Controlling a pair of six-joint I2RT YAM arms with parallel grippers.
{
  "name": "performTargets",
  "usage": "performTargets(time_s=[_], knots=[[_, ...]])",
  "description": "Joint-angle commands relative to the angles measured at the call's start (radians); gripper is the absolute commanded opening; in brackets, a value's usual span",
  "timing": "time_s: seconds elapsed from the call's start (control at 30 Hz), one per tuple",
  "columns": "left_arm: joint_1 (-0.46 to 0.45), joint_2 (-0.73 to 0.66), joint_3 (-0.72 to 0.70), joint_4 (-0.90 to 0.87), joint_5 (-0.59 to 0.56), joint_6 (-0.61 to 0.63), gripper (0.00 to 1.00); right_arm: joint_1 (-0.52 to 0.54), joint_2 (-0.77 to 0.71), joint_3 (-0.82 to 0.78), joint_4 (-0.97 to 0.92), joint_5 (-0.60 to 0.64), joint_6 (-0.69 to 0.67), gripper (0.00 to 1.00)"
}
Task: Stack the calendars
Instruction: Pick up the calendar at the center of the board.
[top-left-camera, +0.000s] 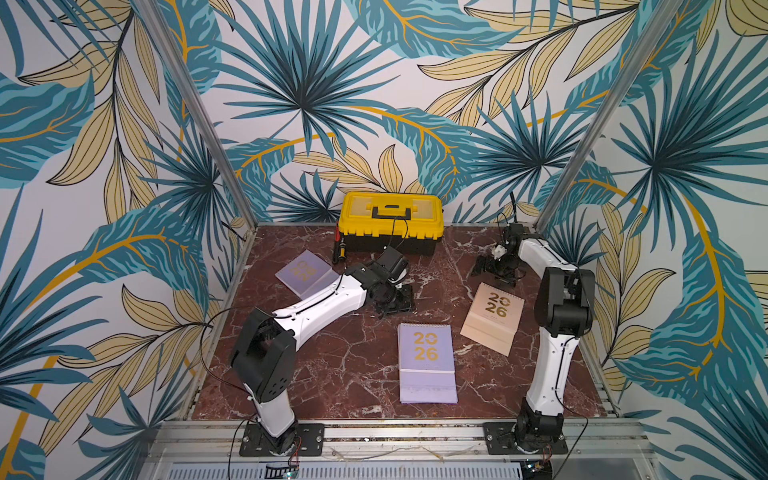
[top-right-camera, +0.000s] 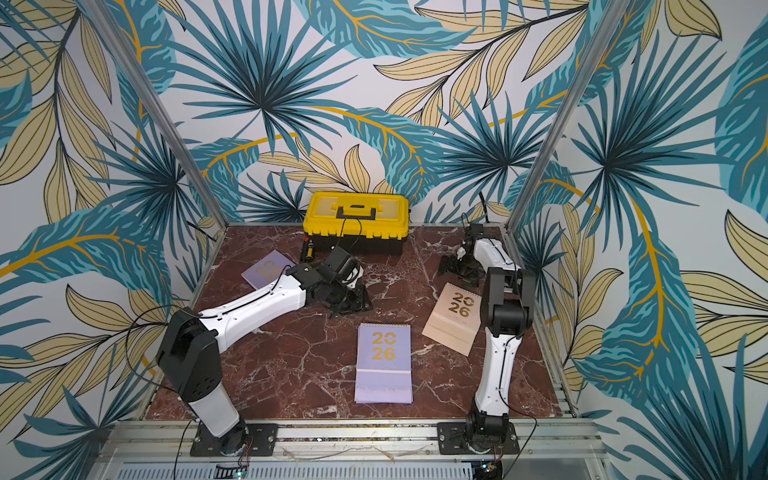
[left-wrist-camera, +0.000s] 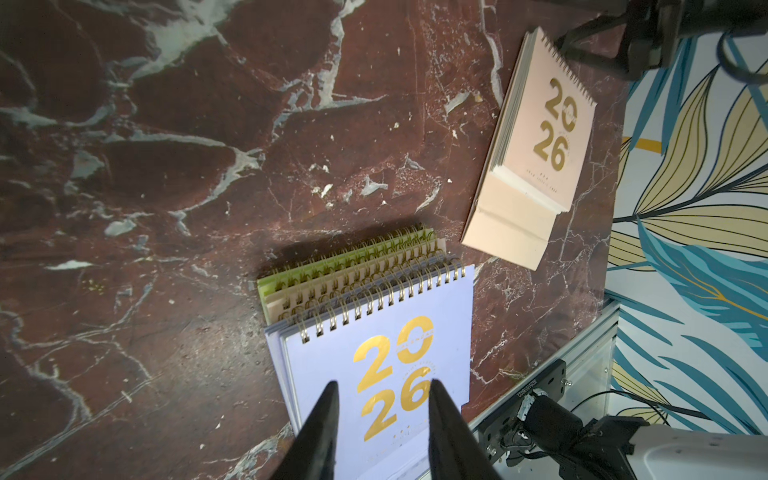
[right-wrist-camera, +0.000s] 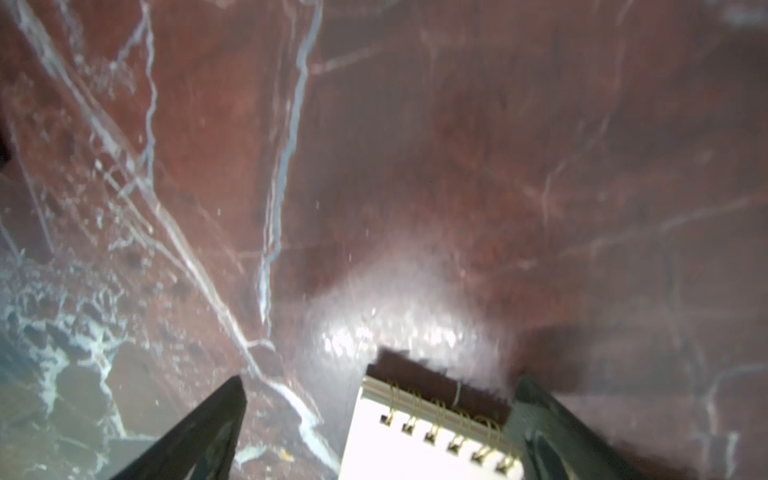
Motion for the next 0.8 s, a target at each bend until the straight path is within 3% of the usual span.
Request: performTargets(time_s=[0.0, 0.13, 0.37, 0.6, 0.77], knots=[[-0.012, 0.027, 0.057, 0.007, 0.01, 0.018, 0.37, 0.014, -0.029, -0.099, 0.021, -0.044, 0.034, 0.99], [-0.032, 0.071, 0.106, 0.021, 0.029, 0.017, 0.37, 0.015, -0.104, -0.142, 0.037, -0.02, 0.036, 0.99], [-0.071, 0.196, 0.249, 0.078, 0.059, -0.003, 0.36, -0.017, -0.25, -0.028, -0.116, 0.029, 0.074, 0.99], [-0.117, 0.358, 0.419, 0.139, 0.074, -0.043, 0.24, -0.142, -0.501, -0.409, 0.047, -0.039, 0.239, 0.99], [-0.14, 0.478, 0.547, 0.139, 0.084, -0.056, 0.08, -0.203, -0.618, -0.572, 0.094, -0.058, 0.276, 0.99]])
